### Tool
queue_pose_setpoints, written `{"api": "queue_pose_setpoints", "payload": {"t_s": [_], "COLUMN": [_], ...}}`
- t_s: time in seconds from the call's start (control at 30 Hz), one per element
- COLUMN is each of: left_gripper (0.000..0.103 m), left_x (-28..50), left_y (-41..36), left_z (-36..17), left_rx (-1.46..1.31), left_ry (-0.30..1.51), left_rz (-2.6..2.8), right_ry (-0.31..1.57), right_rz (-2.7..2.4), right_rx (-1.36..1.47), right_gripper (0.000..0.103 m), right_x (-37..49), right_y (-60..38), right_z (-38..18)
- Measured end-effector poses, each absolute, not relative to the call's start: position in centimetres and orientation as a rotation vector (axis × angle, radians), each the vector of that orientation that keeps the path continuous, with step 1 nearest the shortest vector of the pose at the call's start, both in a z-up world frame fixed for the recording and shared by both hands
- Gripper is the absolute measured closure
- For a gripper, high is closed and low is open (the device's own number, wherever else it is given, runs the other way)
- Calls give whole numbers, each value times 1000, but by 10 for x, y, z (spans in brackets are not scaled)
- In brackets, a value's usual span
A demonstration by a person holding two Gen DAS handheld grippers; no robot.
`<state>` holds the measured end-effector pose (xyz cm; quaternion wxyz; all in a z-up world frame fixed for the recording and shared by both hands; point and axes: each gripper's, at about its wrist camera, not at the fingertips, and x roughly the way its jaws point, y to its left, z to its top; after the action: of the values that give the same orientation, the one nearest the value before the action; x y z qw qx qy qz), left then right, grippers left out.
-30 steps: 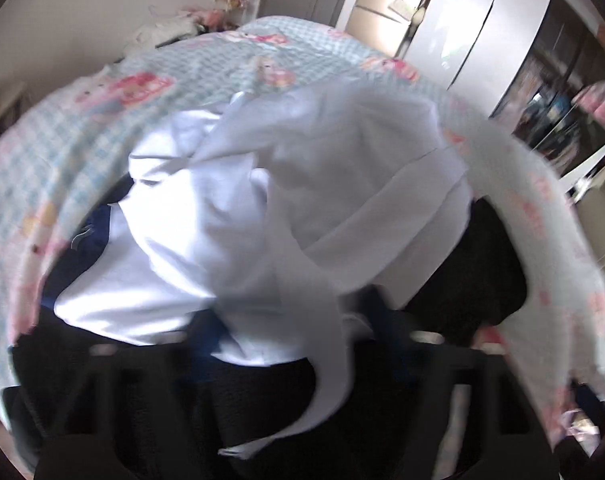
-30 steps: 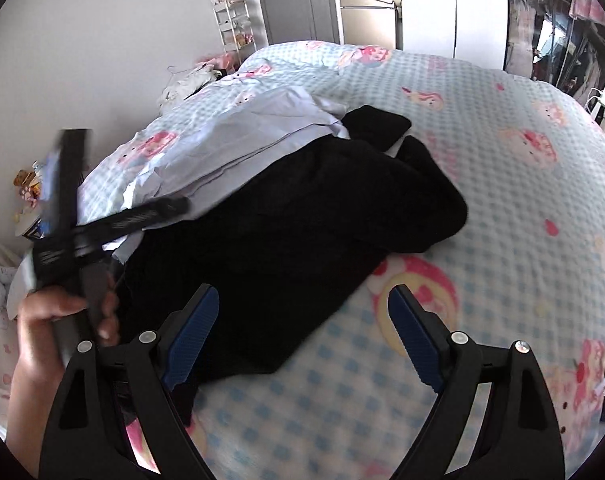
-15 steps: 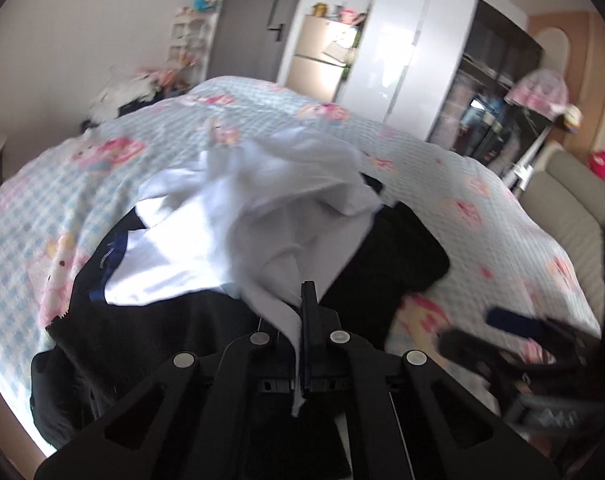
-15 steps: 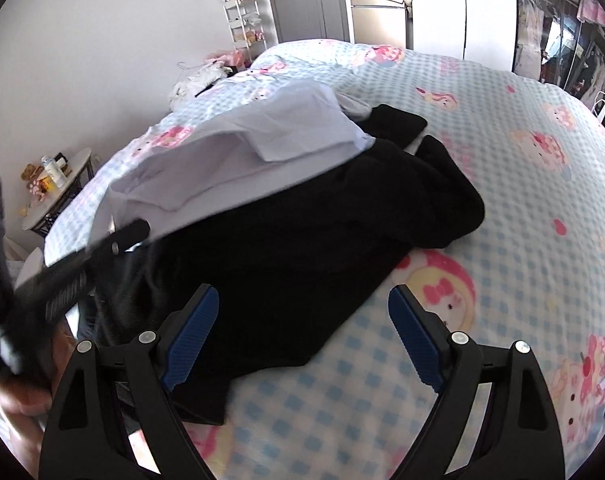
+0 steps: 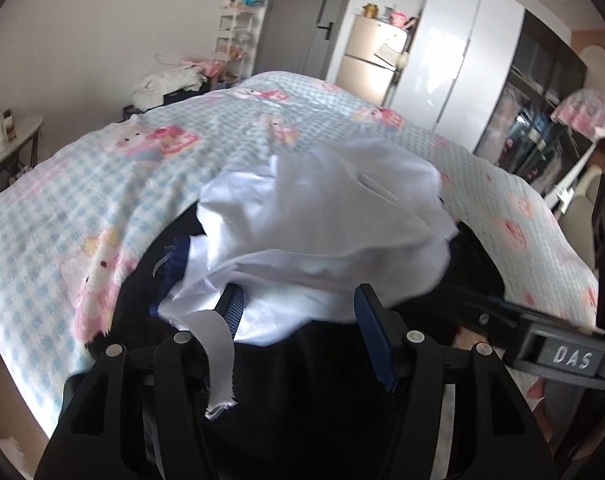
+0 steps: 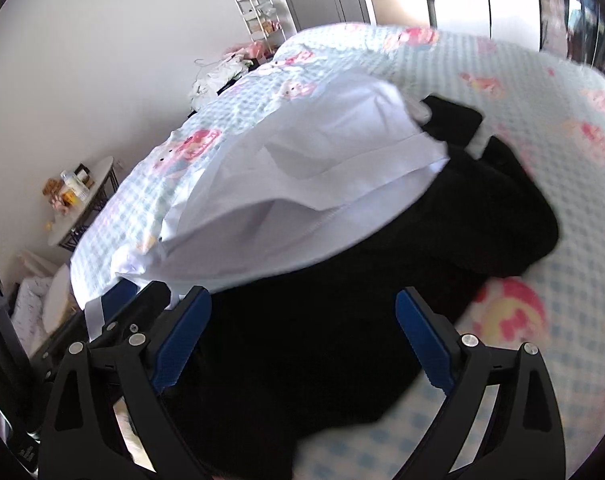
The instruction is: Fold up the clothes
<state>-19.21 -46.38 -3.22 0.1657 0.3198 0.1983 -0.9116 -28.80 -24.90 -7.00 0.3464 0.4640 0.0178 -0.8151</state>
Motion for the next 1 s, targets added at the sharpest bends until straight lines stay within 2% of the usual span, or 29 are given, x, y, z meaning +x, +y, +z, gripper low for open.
{"api": "queue_pose_setpoints", "payload": {"t_s": [0.13, 0.17, 0.2, 0.23, 0.27, 0.3, 0.33, 0.43, 0.63, 0.83, 0.93, 1.0], "left_gripper": [44, 47, 60, 73, 93, 94, 94, 95, 97, 98, 98, 99], "left_x": [-214, -221, -226, -232, -235, -237, -236, -228, -211, -200, -186, -177], "left_y": [-481, -486, -489, -488, -484, -479, -470, -450, -410, -341, -320, -306], "left_z": [-46, -51, -57, -62, -64, -66, -64, -56, -40, -45, -52, -54], "left_rx": [917, 930, 949, 993, 1011, 1029, 1030, 1032, 1093, 1210, 1242, 1267], "left_ry": [607, 639, 661, 686, 680, 673, 637, 614, 665, 711, 758, 772], "left_rz": [-2582, -2592, -2597, -2614, -2613, -2612, -2633, -2700, -2834, -2932, -2950, -2971], "right_ry": [46, 23, 1, -18, -38, -39, -21, 89, 183, 100, 22, -31], "right_rz": [-2088, -2067, -2044, -2011, -1972, -1946, -1941, -1998, -2125, -2179, -2117, -2055], "right_rx": [1232, 1251, 1271, 1296, 1327, 1350, 1355, 1282, 1152, 1128, 1139, 1151], "right_gripper": [9, 9, 11, 22, 44, 59, 80, 95, 100, 101, 98, 86], "right_x": [-306, -312, -318, -322, -326, -327, -326, -308, -280, -267, -263, -260], "right_y": [-273, -276, -279, -281, -284, -286, -288, -286, -243, -178, -166, -164], "right_z": [-89, -95, -101, -106, -113, -118, -120, -112, -83, -59, -54, -54]}}
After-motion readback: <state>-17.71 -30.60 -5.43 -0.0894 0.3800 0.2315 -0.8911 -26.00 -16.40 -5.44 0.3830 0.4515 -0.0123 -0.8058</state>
